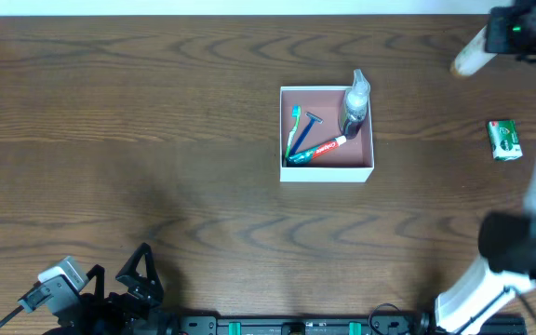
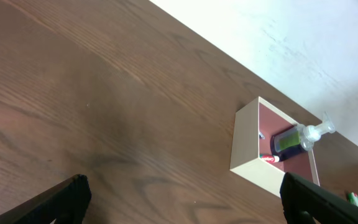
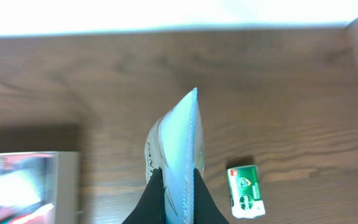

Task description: Pack container

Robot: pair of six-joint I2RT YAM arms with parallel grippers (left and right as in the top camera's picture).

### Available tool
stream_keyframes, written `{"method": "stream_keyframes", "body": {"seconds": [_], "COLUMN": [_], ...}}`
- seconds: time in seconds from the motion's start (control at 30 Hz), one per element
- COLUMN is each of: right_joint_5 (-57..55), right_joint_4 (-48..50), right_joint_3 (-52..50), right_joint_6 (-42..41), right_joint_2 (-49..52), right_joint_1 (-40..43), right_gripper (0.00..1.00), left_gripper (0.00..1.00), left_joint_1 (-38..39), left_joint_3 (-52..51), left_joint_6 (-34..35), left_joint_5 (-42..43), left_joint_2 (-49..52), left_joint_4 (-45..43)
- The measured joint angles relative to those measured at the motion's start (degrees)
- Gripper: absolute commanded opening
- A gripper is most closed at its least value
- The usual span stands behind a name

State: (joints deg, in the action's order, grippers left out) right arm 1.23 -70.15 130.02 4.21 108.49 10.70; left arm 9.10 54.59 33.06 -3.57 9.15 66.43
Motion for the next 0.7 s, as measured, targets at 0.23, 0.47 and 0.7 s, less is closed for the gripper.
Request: {"method": "stream_keyframes", "body": {"seconds": [0.23,0.47,0.7], "right_joint_5": [0.90,-0.02,0.11], "right_joint_4": [-3.02,-11.74,-16.50], "right_joint_3": [1.27,1.40,1.03], "right_joint_6": [-0.92,-1.09,-1.09], "right_joint_2": [-14.62,-13.38,-7.87], "right_joint_1": [0.00,0.00,0.00], "right_gripper": [0.01,0.01,0.01], "left_gripper": [0.98,0.98,0.98], "left_joint_1": [0.00,0.00,0.00], "left_joint_3": [0.00,0.00,0.00], "left_joint_6": [0.00,0.00,0.00], "left_joint_5": [0.00,0.00,0.00], "left_joint_2": [0.00,0.00,0.00], "left_joint_4": [0.00,0.00,0.00]}}
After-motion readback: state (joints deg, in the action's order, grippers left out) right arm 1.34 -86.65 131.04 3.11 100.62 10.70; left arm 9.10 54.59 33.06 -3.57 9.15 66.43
